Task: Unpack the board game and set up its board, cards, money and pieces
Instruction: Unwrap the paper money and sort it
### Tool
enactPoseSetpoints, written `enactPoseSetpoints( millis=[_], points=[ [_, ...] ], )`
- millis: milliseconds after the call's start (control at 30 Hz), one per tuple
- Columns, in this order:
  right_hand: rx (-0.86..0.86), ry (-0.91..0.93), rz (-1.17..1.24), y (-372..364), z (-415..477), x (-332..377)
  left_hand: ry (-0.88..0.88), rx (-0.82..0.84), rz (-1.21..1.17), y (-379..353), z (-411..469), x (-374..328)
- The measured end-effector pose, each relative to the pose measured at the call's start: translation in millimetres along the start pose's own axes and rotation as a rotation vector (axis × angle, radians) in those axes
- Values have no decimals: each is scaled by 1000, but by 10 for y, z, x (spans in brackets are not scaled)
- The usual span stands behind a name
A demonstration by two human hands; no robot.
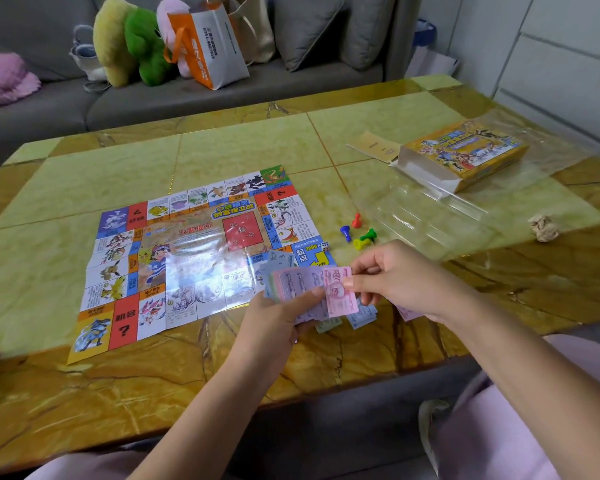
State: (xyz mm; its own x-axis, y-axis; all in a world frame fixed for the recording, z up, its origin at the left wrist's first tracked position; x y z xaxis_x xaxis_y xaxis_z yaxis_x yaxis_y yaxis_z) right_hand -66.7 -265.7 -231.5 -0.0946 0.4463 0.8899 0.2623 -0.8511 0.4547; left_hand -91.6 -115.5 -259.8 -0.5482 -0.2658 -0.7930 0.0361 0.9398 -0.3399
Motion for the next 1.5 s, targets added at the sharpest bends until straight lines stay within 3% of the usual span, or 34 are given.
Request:
enactPoseSetpoints(
  millis=[133,367,433,500,567,633,767,900,1167,1500],
  points=[
    [-8,-40,-78,219,0,-67,-23,-67,-47,80,-10,-80],
    [6,-269,-551,528,-70,-400,-39,-131,-91,216,-3,-189],
    [-85,-202,-667,534,-62,-260,-44,-98,-79,182,-13,-179],
    [-147,-81,-424,431,-45,-86,-45,-52,-65,127,-29,-152],
    [-45,-30,49,127,-46,80,-47,-31,-18,80,-49,-123],
    [20,-4,243,-132,-41,101,-69,-31,70,46,-66,-100],
    [-58,10,321,-272,-45,31,-71,55,131,-19,-110,-87],
    [-161,21,314,-185,-54,48,32,244,-192,-73,-138,-138],
    [-190,78,321,-178,-87,181,-131,85,45,13,-146,-228],
    [-247,119,368,-149,-103,226,-244,-37,74,111,-147,-286]
  ],
)
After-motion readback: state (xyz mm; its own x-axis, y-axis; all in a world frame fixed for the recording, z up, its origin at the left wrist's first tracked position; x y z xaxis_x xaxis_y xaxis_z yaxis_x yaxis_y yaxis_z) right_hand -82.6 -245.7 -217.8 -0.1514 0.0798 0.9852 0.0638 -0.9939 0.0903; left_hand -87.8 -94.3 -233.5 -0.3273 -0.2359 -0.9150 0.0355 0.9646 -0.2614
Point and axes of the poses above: each hand's wrist, its own z-axis towards the middle knuckle, its own y-axis out of the back of the hand, x = y × z, the point moved 7 cm from there along z, towards the middle knuckle, and after that the axes turned 10 degrees about y, right-handed, at the moved point
